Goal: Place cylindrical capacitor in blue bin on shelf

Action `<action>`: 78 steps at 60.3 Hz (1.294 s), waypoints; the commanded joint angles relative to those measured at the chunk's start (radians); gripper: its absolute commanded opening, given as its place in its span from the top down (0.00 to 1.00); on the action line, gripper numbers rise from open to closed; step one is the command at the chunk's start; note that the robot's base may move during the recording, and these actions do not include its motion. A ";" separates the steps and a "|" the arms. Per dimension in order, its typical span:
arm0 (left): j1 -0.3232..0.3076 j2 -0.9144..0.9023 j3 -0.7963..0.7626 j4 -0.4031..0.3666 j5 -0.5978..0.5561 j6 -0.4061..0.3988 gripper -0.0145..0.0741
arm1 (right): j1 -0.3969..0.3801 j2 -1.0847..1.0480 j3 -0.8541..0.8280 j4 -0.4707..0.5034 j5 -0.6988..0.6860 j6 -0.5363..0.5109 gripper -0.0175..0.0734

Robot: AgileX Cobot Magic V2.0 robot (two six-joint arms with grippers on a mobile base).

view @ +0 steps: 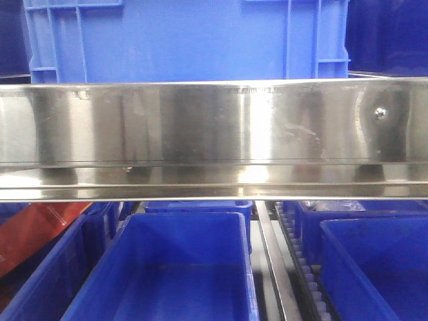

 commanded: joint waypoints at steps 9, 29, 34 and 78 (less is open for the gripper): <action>-0.003 -0.005 0.002 0.028 -0.011 -0.008 0.96 | -0.005 -0.146 0.103 -0.045 -0.096 0.002 0.98; -0.003 -0.005 0.002 0.028 -0.011 -0.008 0.96 | -0.005 -0.177 0.110 -0.045 -0.111 0.002 0.98; -0.003 -0.005 0.002 0.028 -0.011 -0.008 0.96 | -0.005 -0.177 0.110 -0.045 -0.111 0.002 0.98; 0.199 -0.067 0.177 -0.070 -0.270 0.005 0.96 | -0.005 -0.177 0.110 -0.045 -0.111 0.002 0.98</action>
